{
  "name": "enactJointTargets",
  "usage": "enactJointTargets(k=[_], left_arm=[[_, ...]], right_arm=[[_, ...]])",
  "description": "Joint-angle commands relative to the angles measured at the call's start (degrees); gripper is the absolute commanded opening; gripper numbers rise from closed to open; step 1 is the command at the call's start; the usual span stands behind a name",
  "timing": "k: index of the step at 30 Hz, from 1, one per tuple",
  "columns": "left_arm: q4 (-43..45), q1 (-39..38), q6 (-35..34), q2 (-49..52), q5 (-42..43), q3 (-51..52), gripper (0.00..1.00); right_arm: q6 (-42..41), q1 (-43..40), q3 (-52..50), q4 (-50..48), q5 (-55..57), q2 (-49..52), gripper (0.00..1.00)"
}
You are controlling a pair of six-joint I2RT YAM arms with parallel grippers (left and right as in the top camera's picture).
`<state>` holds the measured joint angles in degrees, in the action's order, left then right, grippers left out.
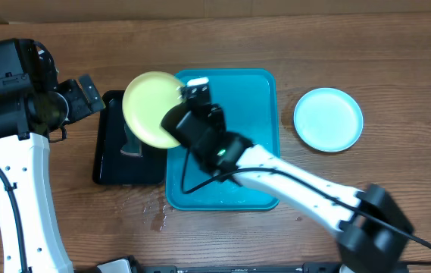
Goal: Clean dirty plates on tray and stack at the side
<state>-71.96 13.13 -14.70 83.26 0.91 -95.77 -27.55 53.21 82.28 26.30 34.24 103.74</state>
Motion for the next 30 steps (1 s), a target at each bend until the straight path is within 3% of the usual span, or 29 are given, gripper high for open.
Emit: enactJointTargets(k=[1,10,18,30], left_arm=[[0.04,-0.02,-0.74,0.00,0.42,-0.72,1.00],[0.04,0.00,-0.74,0.00,0.39,-0.72,1.00],[0.04,0.00,-0.74,0.00,0.39,-0.72,1.00],[0.04,0.00,-0.74,0.00,0.39,-0.72,1.00]], right_arm=[[-6.29,-6.95,0.96,4.72,-8.20,-7.17,0.04],[-8.50,-32.59,0.94,19.15,-29.53,-8.48,0.04],[-8.48,-50.10,-0.35,28.76,-29.83,-8.48,0.04],[-8.50,-62.84,-14.05,21.55,-29.86,-8.41,0.04]])
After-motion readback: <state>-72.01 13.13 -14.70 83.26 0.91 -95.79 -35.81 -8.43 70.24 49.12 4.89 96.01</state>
